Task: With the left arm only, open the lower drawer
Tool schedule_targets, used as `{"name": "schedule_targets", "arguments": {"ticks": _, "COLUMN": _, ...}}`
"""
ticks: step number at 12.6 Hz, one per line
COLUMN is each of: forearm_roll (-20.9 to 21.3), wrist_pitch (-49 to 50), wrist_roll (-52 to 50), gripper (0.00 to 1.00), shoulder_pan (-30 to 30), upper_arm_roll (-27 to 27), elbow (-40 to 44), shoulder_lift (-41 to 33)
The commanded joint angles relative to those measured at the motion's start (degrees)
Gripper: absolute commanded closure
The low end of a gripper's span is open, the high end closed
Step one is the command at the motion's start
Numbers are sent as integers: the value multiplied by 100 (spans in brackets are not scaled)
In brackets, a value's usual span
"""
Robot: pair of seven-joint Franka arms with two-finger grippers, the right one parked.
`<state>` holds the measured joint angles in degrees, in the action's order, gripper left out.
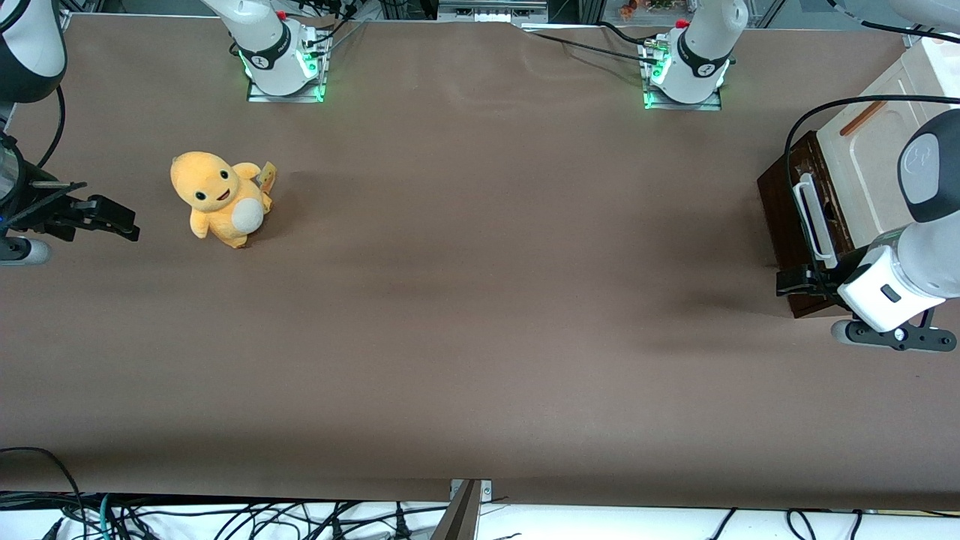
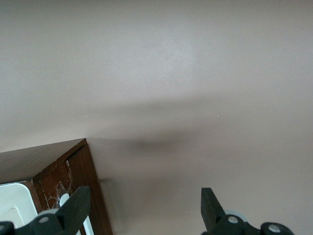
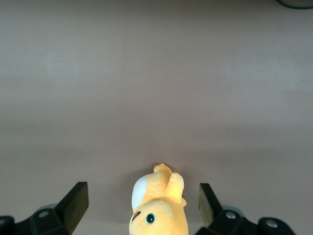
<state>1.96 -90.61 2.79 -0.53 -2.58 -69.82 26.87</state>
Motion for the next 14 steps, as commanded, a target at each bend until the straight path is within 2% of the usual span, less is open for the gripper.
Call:
{"name": "schedule_targets", "arguments": {"ticks": 1, "forearm_roll": 129, "wrist_pitch": 35, "wrist_roll": 81, "gripper": 0, "shoulder_pan": 35, "upper_arm_roll": 4, "elbow": -137, "shoulder_lift": -121}}
{"name": "schedule_targets", "arguments": {"ticks": 12, "forearm_roll": 6, "wrist_pitch": 35, "wrist_roll": 73, "gripper": 0, "shoulder_pan": 35, "upper_arm_roll": 12, "elbow": -93, "shoulder_lift": -121}}
{"name": "schedule_targets", "arguments": {"ticks": 14, "forearm_roll": -290, "wrist_pitch": 35, "wrist_roll": 64, "gripper": 0, "shoulder_pan": 26, "upper_arm_roll": 3, "elbow": -93, "shoulder_lift": -129}}
